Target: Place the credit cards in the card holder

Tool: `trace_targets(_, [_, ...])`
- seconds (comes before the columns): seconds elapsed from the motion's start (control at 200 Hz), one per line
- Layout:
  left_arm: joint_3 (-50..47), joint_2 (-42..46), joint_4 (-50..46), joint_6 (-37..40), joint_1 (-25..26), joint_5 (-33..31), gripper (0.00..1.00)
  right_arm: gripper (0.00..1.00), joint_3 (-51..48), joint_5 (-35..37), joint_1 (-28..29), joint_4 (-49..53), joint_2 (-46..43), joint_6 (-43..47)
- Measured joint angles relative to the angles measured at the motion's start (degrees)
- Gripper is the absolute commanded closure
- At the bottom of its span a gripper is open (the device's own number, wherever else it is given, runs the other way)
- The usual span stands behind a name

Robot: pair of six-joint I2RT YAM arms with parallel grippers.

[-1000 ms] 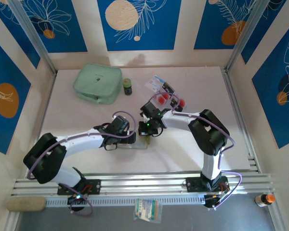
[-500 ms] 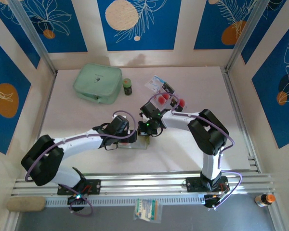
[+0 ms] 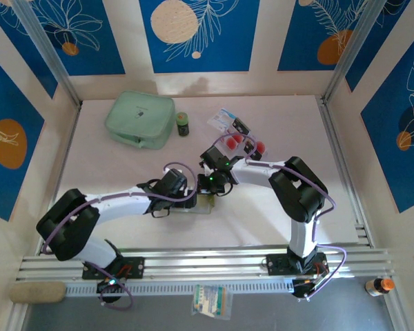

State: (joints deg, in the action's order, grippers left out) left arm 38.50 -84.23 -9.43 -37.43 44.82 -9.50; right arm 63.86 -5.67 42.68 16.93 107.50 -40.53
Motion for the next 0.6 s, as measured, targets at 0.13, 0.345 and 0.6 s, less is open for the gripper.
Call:
trace_targets(0.13, [-0.1,0.0,0.0,0.0,0.0,-0.5,0.0,0.96,0.0,0.0,0.0,0.0,0.0,0.0])
trace_targets(0.345, [-0.7,0.2,0.0,-0.2,0.0,-1.2,0.0,0.71,-0.3,0.2,-0.6,-0.3,-0.9,-1.2])
trace_targets(0.6, [-0.9,1.7,0.0,-0.2,0.0,-2.1,0.0,0.63,-2.3,0.1,-1.3,-1.8,-2.8,-2.6])
